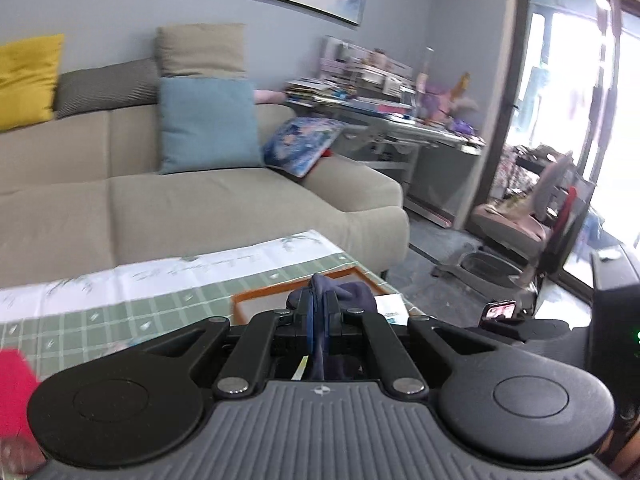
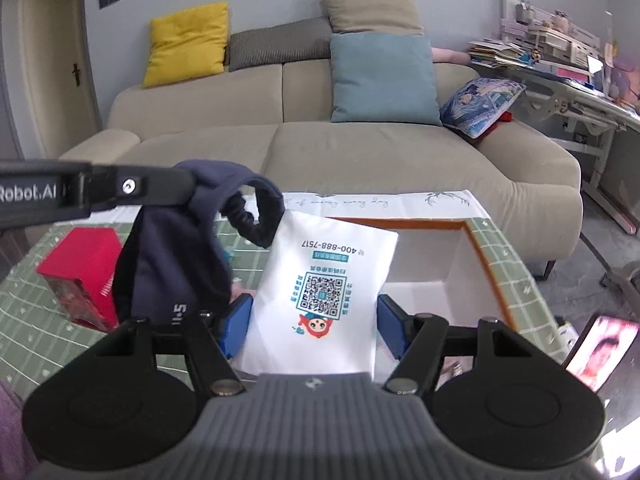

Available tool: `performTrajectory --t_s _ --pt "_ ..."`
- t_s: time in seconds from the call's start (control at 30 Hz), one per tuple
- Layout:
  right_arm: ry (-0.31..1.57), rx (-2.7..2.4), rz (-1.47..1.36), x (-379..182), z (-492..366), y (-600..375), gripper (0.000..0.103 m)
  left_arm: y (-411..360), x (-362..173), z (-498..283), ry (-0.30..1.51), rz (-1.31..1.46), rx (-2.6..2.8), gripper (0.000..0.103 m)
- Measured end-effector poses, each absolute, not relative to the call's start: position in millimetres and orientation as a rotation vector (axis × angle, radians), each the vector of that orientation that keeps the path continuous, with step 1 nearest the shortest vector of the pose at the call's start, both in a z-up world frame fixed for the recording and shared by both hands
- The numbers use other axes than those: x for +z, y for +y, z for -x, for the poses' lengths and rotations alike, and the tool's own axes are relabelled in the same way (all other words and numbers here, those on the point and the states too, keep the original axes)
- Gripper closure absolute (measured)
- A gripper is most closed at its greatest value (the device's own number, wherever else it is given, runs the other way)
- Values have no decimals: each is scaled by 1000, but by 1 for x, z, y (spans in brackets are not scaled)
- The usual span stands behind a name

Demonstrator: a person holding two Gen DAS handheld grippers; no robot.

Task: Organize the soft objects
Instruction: 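Carry the navy cloth and white card over the orange box with both tools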

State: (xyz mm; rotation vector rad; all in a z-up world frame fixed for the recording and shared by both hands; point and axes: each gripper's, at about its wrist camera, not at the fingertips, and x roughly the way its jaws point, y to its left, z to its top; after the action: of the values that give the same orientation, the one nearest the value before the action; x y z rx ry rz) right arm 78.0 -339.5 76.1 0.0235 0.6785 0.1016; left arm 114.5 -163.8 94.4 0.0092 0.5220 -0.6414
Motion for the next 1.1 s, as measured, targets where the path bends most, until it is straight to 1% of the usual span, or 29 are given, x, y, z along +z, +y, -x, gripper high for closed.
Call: performTrajectory --t_s 0.2,0.37,0.63,0.8,1.1 --pt "717 35 61 66 -116 -375 37 -209 79 -147 563 -67 -661 99" --pt "766 -7 130 37 -146 -391 37 -235 50 -177 642 -138 -637 99" --pt "863 1 250 -9 -184 -397 37 -252 8 -219 772 -137 -612 99" --pt "889 -13 244 -22 -199 -404 37 -255 -5 -239 823 -94 -613 99" --pt "947 -22 200 -33 -212 -414 35 -260 -21 -250 880 -124 -585 97"
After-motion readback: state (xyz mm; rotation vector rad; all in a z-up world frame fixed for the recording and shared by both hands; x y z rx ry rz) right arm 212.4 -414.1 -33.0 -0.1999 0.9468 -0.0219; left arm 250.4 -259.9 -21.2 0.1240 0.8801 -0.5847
